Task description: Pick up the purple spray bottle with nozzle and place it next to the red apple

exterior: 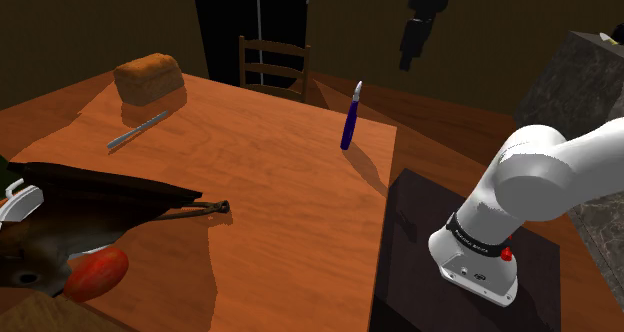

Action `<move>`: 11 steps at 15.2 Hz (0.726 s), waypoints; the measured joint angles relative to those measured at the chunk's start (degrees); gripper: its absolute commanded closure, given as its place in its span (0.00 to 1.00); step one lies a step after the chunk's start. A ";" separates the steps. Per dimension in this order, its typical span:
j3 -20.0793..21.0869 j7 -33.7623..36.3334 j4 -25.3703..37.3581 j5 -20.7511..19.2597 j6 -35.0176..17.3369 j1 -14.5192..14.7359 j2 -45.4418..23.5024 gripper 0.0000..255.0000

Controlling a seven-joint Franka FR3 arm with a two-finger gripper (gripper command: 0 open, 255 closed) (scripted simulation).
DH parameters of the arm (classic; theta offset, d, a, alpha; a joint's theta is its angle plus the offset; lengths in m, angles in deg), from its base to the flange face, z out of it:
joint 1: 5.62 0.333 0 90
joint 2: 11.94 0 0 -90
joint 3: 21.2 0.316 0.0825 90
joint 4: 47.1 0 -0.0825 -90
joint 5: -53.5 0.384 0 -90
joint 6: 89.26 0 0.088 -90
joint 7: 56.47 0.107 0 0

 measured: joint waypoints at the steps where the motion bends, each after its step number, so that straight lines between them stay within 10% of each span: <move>1: 0.00 0.00 0.00 0.00 0.00 0.00 0.00 0.00; 11: -4.14 9.05 5.92 4.67 -9.09 -3.91 -20.12 0.00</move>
